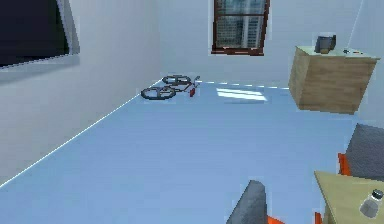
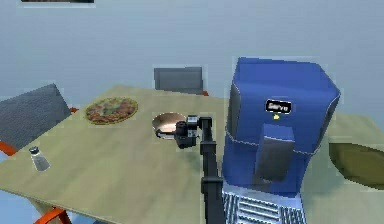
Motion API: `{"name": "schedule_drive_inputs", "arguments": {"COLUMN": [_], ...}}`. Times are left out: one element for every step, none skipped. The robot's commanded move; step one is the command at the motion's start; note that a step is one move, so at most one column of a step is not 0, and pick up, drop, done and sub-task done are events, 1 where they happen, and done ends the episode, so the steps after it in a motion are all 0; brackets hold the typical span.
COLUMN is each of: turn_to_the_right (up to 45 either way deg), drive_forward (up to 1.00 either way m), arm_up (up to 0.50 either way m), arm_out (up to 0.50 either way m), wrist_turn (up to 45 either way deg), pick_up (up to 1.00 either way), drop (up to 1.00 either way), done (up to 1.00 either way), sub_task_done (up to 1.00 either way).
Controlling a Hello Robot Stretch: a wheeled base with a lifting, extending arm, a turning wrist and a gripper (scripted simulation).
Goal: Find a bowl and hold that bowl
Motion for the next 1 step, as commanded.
{"name": "schedule_drive_inputs", "arguments": {"turn_to_the_right": [0.0], "drive_forward": [0.00], "arm_up": [0.10], "arm_out": [0.00], "wrist_turn": [0.0], "pick_up": [0.00], "drop": [0.00], "done": [0.00], "sub_task_done": [0.00]}}
